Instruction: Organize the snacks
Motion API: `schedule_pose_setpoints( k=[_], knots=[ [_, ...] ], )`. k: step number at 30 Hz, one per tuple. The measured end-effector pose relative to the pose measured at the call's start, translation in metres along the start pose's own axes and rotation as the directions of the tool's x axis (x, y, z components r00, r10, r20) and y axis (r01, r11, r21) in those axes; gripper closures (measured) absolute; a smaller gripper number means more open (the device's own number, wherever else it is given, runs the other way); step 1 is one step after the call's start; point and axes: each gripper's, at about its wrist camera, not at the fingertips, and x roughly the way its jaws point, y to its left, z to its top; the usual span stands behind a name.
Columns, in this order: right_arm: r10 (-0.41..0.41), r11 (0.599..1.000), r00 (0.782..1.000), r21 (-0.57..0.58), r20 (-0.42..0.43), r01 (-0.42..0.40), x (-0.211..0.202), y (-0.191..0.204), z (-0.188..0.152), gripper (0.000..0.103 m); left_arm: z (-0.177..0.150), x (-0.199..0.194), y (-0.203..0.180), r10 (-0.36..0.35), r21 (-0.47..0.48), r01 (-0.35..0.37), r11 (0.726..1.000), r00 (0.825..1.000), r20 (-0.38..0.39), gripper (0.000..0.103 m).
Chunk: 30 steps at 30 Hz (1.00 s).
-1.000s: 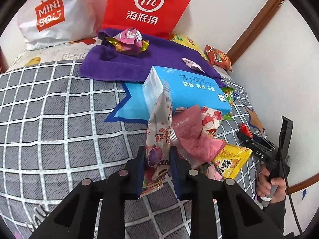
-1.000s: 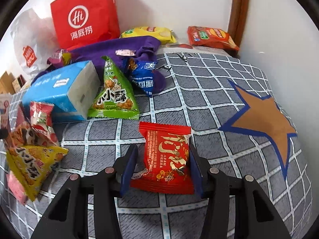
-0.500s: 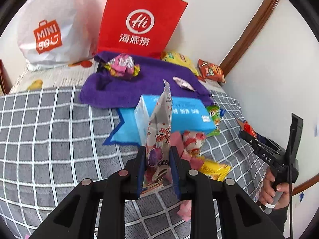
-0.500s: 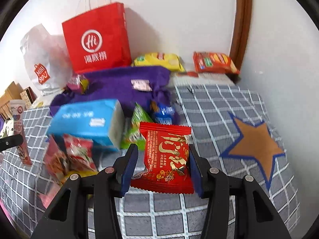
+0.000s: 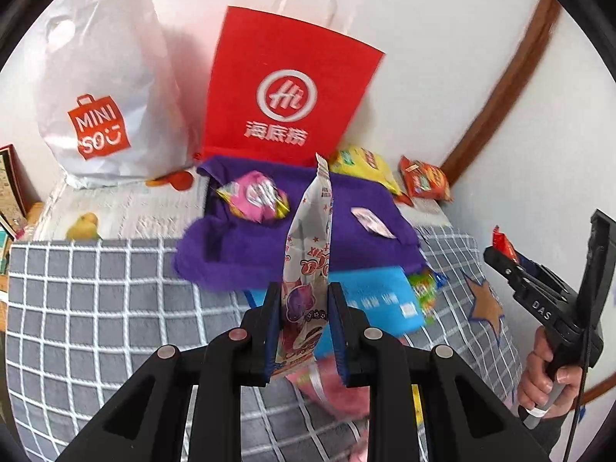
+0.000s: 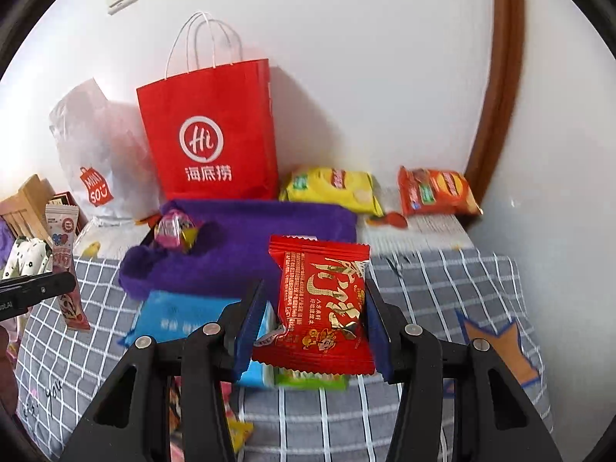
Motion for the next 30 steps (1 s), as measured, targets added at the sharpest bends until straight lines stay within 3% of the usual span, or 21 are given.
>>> schedule_pose_setpoints(
  k=[9, 16, 26, 30],
  knots=[
    [0.040, 0.999, 0.998, 0.006, -0.038, -0.040, 0.059, 0.006, 0.042, 0.054, 0.046, 0.030, 0.018, 0.038, -0.041, -0.039, 0.998, 0.999, -0.010, 0.081],
    [0.058, 0.998, 0.997, -0.015, -0.047, -0.059, 0.101, 0.009, 0.073, 0.054, 0.074, 0.075, 0.028, 0.072, -0.052, -0.075, 0.996, 0.996, -0.058, 0.081],
    [0.012, 0.998, 0.993, -0.053, -0.120, -0.019, 0.158, -0.002, 0.069, 0.054, 0.080, 0.142, 0.038, 0.045, -0.062, -0.057, 0.996, 0.983, -0.175, 0.081],
    [0.055, 0.997, 0.984, -0.043, -0.169, -0.063, 0.171, -0.010, 0.064, 0.054, 0.075, 0.147, 0.039, 0.050, -0.042, -0.059, 0.997, 0.979, -0.196, 0.081]
  ],
)
